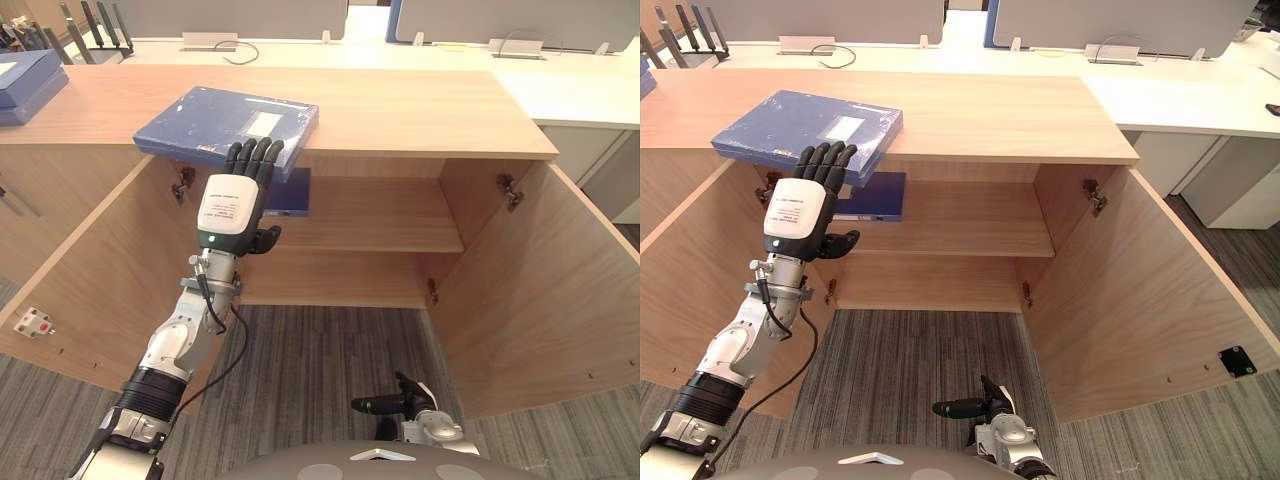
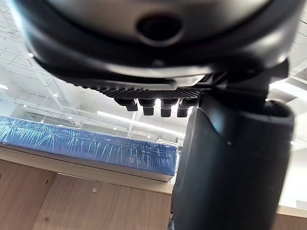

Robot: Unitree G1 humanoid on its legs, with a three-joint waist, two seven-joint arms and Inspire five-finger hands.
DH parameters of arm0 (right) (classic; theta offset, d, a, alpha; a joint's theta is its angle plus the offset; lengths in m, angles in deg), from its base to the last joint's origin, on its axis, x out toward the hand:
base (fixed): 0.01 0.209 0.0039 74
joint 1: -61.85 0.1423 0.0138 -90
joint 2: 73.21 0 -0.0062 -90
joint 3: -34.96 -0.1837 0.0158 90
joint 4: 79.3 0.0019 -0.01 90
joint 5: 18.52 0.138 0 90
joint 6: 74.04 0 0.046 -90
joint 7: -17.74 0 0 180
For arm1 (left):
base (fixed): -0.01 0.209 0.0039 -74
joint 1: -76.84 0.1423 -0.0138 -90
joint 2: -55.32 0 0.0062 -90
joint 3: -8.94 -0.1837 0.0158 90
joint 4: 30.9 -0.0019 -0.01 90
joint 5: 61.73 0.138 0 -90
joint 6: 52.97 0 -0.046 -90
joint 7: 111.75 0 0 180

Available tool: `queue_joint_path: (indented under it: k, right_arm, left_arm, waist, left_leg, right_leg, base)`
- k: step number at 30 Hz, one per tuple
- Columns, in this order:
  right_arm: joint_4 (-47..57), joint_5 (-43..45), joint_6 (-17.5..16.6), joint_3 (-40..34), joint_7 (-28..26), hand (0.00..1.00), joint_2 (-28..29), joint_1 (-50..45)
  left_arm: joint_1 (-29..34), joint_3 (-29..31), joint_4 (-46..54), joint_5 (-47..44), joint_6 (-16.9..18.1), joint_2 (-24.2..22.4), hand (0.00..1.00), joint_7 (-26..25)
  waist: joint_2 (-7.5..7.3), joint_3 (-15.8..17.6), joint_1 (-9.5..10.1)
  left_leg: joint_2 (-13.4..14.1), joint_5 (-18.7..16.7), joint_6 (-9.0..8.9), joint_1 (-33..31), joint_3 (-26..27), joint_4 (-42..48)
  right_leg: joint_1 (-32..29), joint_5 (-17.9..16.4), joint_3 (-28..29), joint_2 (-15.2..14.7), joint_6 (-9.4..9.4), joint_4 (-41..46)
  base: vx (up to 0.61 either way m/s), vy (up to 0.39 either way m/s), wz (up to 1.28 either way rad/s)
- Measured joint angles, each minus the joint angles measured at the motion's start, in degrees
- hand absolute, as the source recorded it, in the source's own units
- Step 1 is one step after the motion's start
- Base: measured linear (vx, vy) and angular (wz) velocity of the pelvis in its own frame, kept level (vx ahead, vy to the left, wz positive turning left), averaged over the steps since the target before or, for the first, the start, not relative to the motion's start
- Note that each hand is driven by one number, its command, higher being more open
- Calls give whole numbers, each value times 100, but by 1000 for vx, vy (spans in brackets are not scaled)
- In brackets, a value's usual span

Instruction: Walk over to the cabinet, pick up the folder, carry it to the office cabinet, place the folder inside the office cabinet, then close the office cabinet door

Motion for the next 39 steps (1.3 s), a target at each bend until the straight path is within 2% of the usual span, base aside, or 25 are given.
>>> queue_joint_path:
  k: [8,10,22,28,39]
  right_arm:
    - [100,-1,0,-2,-14,100,-1,-4]
    - [128,-1,0,-2,-18,100,-1,-6]
    - [134,1,-1,-15,-26,100,-2,-15]
    - [181,2,-9,-50,-32,100,-2,-45]
    - [187,5,-10,-76,-68,100,-4,-53]
  left_arm:
    - [-212,65,-220,27,-9,38,100,4]
    - [-248,65,-256,28,-23,175,100,4]
    - [-269,65,-294,30,-24,280,100,5]
    - [-610,69,-611,45,-118,372,100,5]
    - [-687,72,-714,152,-136,439,100,6]
  waist:
    - [19,45,-73]
    - [23,49,-87]
    - [23,48,-89]
    - [22,49,-92]
    - [22,49,-94]
  left_leg:
    - [5,-1,-1,-3,37,-5]
    - [11,-4,-7,-1,71,-8]
    - [13,-18,-27,-2,84,-10]
    - [14,-19,-28,-2,97,-6]
    - [17,-26,-35,-1,108,-6]
  right_leg:
    - [-15,-1,26,8,-1,0]
    - [-38,-1,48,18,-1,0]
    - [-52,0,60,23,-1,0]
    - [-57,0,76,26,-1,0]
    - [-67,0,100,34,-1,0]
  base:
    - [-2,0,0]
    - [0,0,-6]
    - [0,0,-1]
    - [0,0,0]
    - [0,0,0]
